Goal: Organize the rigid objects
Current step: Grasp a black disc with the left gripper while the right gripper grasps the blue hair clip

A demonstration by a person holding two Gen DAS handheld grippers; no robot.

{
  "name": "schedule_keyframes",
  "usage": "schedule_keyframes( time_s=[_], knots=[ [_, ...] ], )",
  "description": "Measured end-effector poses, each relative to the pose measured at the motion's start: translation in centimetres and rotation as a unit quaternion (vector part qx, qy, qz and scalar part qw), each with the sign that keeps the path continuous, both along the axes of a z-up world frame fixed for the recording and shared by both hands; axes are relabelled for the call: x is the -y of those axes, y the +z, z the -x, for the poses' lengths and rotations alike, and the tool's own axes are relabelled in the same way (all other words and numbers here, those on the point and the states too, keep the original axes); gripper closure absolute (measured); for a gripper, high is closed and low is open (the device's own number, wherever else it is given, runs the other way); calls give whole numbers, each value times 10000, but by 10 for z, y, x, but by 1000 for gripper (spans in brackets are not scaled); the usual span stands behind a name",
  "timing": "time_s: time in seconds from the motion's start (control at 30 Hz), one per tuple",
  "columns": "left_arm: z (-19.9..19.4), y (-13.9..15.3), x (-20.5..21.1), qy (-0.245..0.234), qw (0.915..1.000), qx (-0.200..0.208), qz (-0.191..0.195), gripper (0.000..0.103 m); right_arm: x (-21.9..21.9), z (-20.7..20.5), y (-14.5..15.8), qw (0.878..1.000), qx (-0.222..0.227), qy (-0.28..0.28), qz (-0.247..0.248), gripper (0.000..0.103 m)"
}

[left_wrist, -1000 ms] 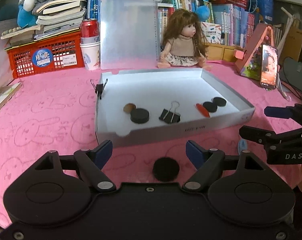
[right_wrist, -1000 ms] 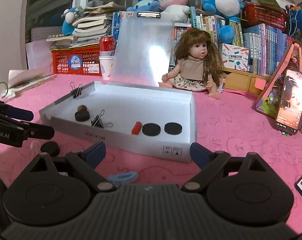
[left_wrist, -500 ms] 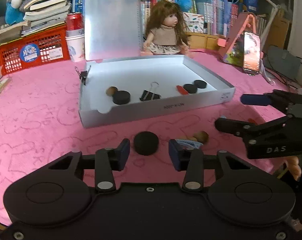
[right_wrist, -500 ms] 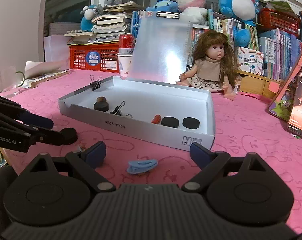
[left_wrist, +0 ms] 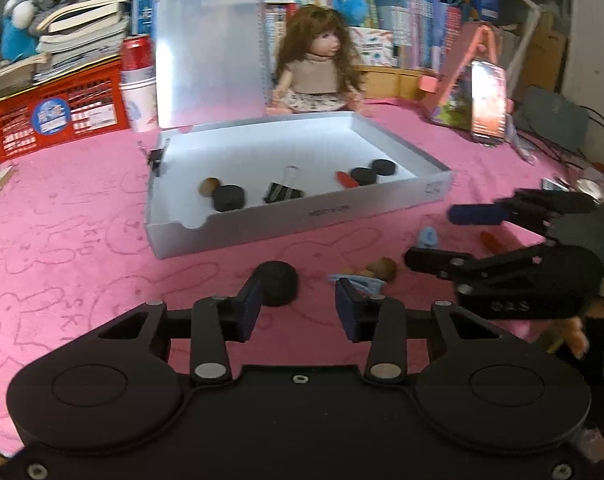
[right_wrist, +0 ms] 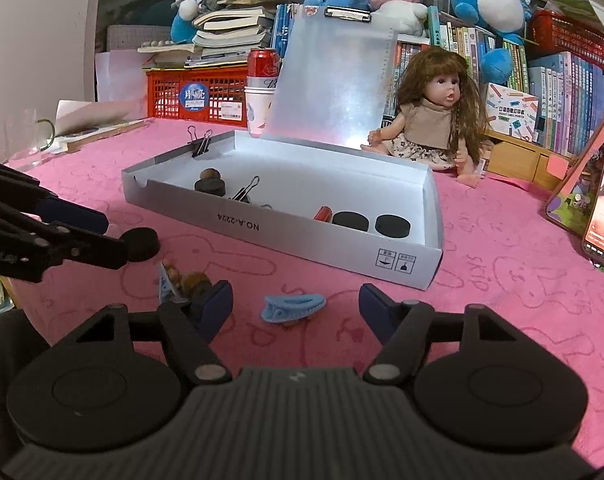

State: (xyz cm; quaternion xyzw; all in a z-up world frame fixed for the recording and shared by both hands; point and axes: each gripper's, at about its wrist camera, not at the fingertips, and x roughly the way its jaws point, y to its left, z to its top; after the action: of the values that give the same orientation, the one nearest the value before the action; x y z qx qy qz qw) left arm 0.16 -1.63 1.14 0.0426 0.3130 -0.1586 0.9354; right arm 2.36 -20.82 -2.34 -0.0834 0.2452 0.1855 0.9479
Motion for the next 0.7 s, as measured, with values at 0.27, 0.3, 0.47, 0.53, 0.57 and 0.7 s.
schedule_keyframes(
  time_s=[0.27, 0.3, 0.47, 0.53, 0.57, 0.7],
  knots=[
    [-5, -12, -4, 85, 9993, -351, 57, 66, 2, -3, -3, 10000, -71, -23, -29, 25],
    [-8, -14, -6, 124, 9992, -375, 92, 66, 2, -3, -3, 10000, -73, -21, -26, 25],
    [-17, -16, -7, 243, 9993, -276, 69, 66, 2, -4, -3, 9999, -103, -23, -31, 25],
    [-21, -17, -6, 269, 9994, -221, 41, 66, 2, -5, -4, 9999, -120, -22, -50, 25],
    [-22, -18, -5, 280, 9994, -194, 25, 66, 2, -5, -4, 9999, -129, -21, -58, 25],
    [-26, -20, 0, 294, 9995, -88, -40, 66, 3, -7, -4, 9998, -165, -10, -79, 25]
  ],
)
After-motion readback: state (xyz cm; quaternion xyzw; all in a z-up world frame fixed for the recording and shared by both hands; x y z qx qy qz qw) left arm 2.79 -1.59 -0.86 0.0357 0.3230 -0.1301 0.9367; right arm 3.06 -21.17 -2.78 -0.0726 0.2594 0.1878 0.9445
